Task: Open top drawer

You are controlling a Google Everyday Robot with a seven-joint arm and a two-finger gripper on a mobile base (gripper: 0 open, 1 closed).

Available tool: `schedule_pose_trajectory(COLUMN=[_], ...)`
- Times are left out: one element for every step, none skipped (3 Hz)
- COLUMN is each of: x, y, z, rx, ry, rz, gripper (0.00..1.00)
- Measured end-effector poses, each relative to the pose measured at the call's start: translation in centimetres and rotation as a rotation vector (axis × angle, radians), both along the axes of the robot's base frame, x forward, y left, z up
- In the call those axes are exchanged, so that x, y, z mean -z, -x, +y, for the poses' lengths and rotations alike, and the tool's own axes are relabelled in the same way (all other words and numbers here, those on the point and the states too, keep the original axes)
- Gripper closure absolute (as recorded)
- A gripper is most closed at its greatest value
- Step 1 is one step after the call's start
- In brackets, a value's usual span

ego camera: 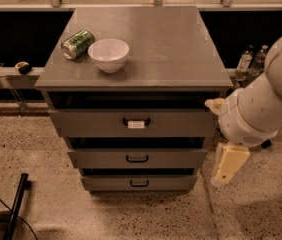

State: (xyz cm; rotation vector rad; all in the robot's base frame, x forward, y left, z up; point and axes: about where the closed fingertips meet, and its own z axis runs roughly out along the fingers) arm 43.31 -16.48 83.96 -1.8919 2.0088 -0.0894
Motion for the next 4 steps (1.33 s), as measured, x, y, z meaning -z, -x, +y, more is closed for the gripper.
schedule_pose_trajectory(x=[0.3, 2.2, 5.1, 8.2], y=[-0.6, -1.8, -4.1, -6.5], z=[0.1, 0.3, 3.3, 5.0], rx=[0.006, -0.005, -0.125, -0.187], ry=[-0.006, -0.132, -0.241, -0.236], rz=[-0.024, -0.01, -0.031, -0.038], gripper=[0.0, 0.0, 0.0, 0.0])
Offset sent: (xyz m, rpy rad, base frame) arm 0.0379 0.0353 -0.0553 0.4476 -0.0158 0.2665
